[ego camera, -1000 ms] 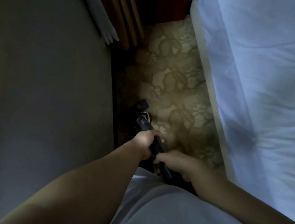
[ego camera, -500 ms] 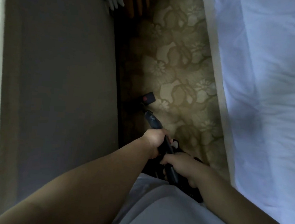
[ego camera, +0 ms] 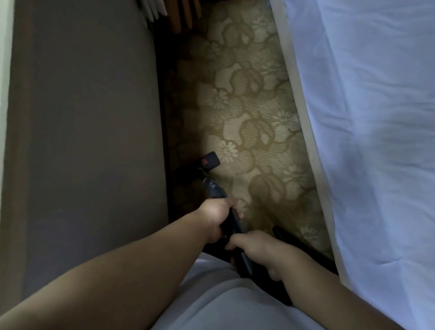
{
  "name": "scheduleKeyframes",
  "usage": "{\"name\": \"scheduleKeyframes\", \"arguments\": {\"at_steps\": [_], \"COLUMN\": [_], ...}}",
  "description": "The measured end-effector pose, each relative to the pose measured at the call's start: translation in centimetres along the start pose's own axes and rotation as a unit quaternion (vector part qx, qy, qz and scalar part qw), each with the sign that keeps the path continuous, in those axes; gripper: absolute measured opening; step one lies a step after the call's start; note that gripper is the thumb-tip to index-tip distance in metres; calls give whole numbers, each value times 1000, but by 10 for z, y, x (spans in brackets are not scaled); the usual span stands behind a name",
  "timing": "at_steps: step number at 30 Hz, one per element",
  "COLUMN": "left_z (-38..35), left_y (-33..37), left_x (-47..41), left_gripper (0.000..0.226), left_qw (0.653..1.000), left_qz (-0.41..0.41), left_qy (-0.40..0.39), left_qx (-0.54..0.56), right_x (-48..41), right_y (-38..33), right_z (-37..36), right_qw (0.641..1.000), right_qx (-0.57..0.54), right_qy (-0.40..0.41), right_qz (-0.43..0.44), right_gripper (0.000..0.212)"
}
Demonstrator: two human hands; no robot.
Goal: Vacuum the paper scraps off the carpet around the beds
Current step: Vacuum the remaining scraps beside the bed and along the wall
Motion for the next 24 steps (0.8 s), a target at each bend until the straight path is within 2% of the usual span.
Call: {"name": "scheduleKeyframes", "arguments": {"at_steps": [4, 7, 11, 16, 24], "left_z": [-16, -38, -69, -96, -100], "left_y": [-65, -130, -209, -270, -372], "left_x": [10, 21, 40, 62, 66], "left_gripper": [8, 13, 17, 19, 24], "left_qw": [1000, 1000, 999, 997, 965], "left_qz": [2, 17, 29, 31, 23], "left_qy": [10, 1, -11, -41, -48], "left_qx": [-4, 5, -14, -60, -257], "right_x": [4, 15, 39, 78, 121], "right_y": [69, 134, 218, 283, 401], "right_z": [7, 20, 38, 49, 14], "right_qw": [1000, 999, 999, 997, 980], "right_qx": [13, 20, 7, -57, -173], "right_qy": [8, 15, 35, 49, 101], "right_qz": [14, 27, 21, 24, 4], "right_gripper": [46, 43, 53, 31, 19]}}
Point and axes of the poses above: each hand's wrist, its own x-axis away from the middle knuckle, its own z-axis out of the back of the hand, y = z × x, the point moved 7 cm from there along -x, towards the middle knuckle, and after that the axes turned 8 degrees about y, right-handed, at the moved point
